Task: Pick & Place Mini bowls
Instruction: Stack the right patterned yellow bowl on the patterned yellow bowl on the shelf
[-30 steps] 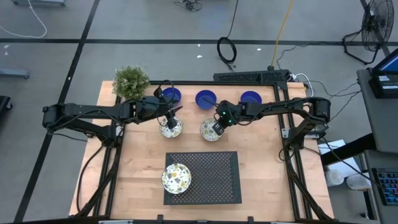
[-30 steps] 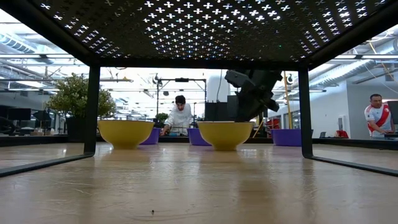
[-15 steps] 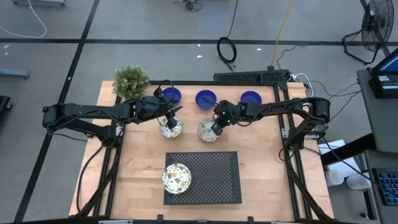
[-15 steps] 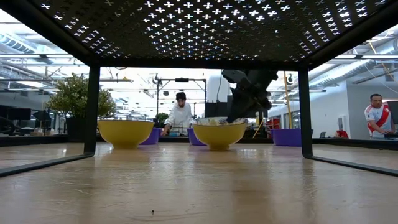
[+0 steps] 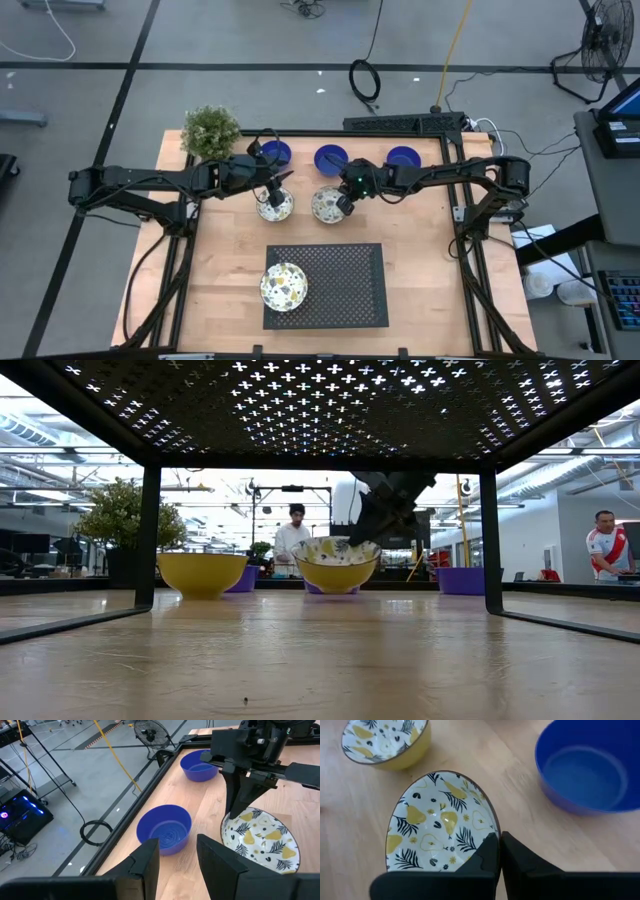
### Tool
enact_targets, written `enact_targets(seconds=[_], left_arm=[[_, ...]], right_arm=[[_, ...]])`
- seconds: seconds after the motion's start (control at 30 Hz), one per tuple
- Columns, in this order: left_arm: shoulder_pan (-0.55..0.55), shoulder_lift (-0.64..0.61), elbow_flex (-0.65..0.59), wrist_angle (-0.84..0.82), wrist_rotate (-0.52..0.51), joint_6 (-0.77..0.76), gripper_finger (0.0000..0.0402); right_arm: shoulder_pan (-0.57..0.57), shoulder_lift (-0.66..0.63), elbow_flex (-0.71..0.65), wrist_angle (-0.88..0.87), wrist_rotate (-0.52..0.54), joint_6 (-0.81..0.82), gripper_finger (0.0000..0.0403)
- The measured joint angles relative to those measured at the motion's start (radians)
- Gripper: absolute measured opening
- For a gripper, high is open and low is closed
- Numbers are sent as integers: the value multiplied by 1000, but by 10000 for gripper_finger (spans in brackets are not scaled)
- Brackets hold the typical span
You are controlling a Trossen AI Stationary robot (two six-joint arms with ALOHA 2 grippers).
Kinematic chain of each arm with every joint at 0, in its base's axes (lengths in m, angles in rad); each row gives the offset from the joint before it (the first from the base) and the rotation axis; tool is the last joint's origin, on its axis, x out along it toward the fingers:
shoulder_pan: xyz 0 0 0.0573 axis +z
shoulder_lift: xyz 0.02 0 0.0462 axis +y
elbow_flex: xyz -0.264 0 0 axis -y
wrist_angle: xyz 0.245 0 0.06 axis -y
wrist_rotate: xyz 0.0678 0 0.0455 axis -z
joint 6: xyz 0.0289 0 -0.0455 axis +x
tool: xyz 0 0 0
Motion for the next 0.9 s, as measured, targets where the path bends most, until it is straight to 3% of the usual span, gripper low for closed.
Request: enact_targets(seconds=[0.1, 0.3, 0.57, 0.9], left_arm=[[0, 0, 0, 0, 0, 0, 136], [0, 0, 0, 0, 0, 0, 136], [0, 0, 0, 0, 0, -17, 136], [0, 0, 0, -3, 34, -93, 136]], right_arm=[[1, 0, 0, 6, 18, -10, 0], [41, 0, 0, 40, 189, -116, 0], [76, 0, 0, 125, 239, -188, 0], [128, -2, 0, 243, 410, -308, 0]])
